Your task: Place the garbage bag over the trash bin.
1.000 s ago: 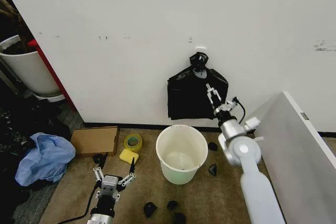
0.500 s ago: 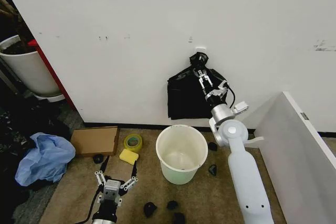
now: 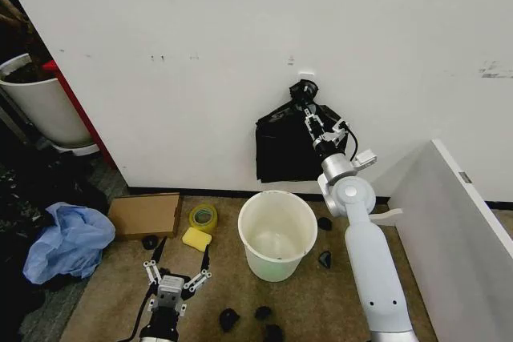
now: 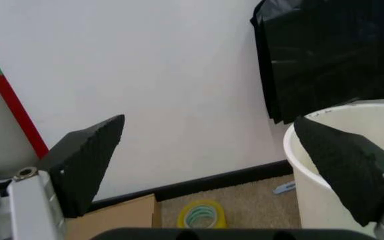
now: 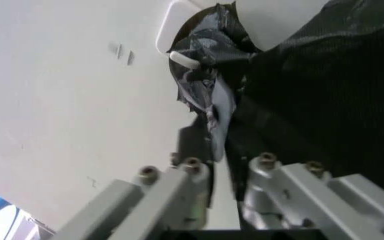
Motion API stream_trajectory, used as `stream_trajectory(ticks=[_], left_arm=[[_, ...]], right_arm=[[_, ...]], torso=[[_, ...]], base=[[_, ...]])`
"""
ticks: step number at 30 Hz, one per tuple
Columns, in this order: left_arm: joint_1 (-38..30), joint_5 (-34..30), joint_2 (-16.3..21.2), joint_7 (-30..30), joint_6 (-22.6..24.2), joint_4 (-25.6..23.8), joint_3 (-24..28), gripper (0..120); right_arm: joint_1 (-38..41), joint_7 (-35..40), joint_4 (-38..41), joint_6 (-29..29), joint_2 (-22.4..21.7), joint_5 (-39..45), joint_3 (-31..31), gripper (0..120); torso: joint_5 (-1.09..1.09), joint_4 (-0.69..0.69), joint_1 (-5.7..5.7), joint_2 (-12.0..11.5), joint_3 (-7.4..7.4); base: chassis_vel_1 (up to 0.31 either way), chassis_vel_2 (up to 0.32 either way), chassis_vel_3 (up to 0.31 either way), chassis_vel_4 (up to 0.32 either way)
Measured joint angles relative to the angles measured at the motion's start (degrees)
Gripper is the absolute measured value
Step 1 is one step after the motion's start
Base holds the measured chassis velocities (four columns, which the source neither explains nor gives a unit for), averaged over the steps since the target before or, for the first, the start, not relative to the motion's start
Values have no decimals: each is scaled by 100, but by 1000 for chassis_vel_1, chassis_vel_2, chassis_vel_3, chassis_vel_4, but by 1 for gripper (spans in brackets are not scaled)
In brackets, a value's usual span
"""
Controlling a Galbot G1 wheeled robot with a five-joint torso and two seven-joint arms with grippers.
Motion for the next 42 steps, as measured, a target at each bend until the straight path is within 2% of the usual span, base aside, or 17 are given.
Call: stream_trajectory(ticks=[1,6,11,17,21,23,30,42], left_arm=[[-14,-2,-3,-1,0,14,5,100],[-72,-8,-5,-3,1,58,24,100],[-144,-23,10,-7,9,117,75,100],[-290,-51,66,-8,40,204,187,100],[-397,-94,110,-10,58,258,278,100],[-402,-94,115,-10,58,261,282,100],[-421,-135,184,-78,55,269,274,100],[-529,-216,277,-86,59,266,288,100]], right_arm=[[0,-7,0,8,-3,-16,-5,0],[-135,-26,71,46,-52,-111,-42,0],[-650,-47,465,111,-232,-412,-181,0],[-1503,-149,1234,164,-554,-984,-442,0],[-2370,-197,1803,273,-859,-1269,-661,0],[-2416,-201,1827,279,-869,-1296,-668,0],[-3597,-412,2237,577,-995,-2443,-821,0],[-4534,-456,2473,1227,-1215,-3703,-999,0]], torso=[[0,0,0,0,0],[0,1,0,2,0],[0,0,0,2,0],[1,1,0,2,-1],[0,-1,0,2,-1],[0,-1,0,2,-1],[0,0,0,2,-1],[0,0,0,1,-1]], base=[[0,0,0,0],[0,0,0,0],[0,0,0,0],[0,0,0,0],[0,0,0,0],[0,0,0,0],[0,0,0,0],[0,0,0,0]])
